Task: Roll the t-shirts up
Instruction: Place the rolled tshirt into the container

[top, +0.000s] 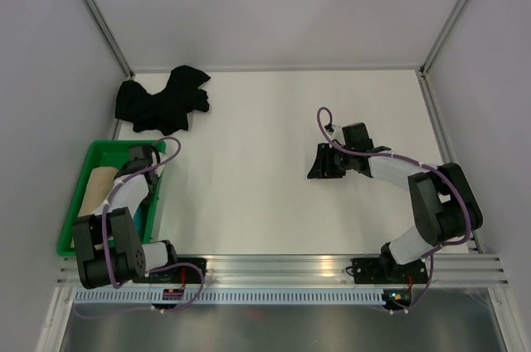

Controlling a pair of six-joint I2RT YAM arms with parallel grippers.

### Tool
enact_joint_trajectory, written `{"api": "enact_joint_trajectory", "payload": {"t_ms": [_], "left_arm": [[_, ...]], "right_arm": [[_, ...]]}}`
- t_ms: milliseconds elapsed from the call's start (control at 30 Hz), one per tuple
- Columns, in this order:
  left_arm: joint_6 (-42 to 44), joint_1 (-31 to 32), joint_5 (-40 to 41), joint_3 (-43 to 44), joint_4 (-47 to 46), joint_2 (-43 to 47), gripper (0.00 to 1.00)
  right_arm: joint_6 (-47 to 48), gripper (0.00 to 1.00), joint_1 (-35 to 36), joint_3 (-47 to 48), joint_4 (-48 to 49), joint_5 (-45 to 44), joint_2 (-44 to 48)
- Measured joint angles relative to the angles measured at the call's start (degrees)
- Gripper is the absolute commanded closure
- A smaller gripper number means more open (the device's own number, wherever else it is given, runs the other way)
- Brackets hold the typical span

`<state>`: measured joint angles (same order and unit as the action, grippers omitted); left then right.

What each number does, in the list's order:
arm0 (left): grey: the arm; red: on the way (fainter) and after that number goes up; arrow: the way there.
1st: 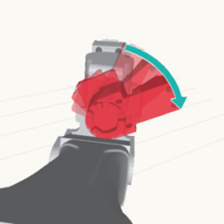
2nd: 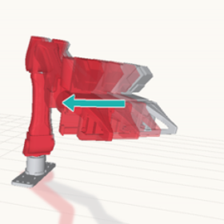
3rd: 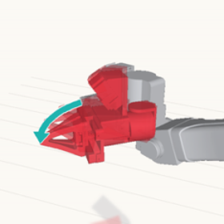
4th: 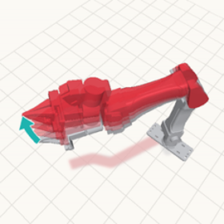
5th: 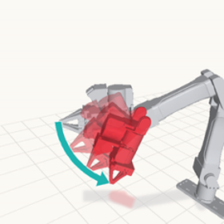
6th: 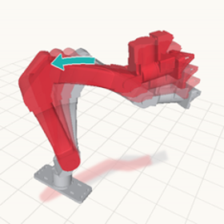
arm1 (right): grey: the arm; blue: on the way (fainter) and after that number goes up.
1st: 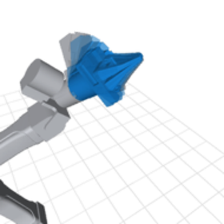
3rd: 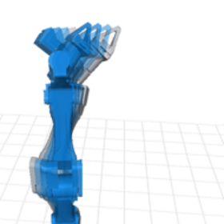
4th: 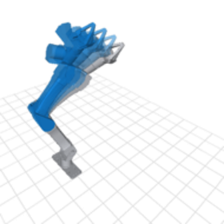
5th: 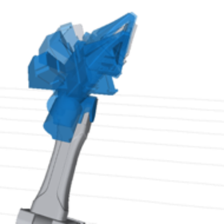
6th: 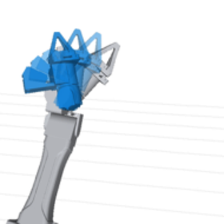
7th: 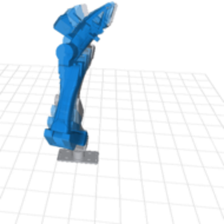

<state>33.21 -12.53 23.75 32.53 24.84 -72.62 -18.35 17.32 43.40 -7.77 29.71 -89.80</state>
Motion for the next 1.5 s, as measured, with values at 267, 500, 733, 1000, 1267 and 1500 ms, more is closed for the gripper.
{"api": "enact_joint_trajectory", "payload": {"t_ms": [267,500,733,1000,1267,1500], "left_arm": [[-2.54,-0.37,-4.9,3.8,7.32,0.09,0.44],[-3.87,-0.35,-9.55,7.96,14.86,1.79,0.36],[-4.31,-0.35,-11.72,11.56,21.75,4.33,0.4],[-4.42,-3.04,-12.04,19.87,24.09,10.58,0.84],[-1.77,-15.5,-11.87,13.86,18.71,2.99,0.87],[0.9,-20.65,-12.24,9.31,13.51,-0.92,0.88]], "right_arm": [[0.2,0.51,-0.11,0.0,-0.04,0.0,0.0],[0.31,0.51,-0.31,0.0,-0.22,0.04,-0.28],[0.42,0.52,-0.31,0.02,-0.48,0.02,-0.72],[0.15,0.61,-0.31,1.25,-0.85,0.04,-0.7],[-0.46,0.65,1.03,3.98,-1.09,-0.02,-0.35],[-0.52,0.66,3.34,5.53,-1.14,0.02,-0.11]]}}
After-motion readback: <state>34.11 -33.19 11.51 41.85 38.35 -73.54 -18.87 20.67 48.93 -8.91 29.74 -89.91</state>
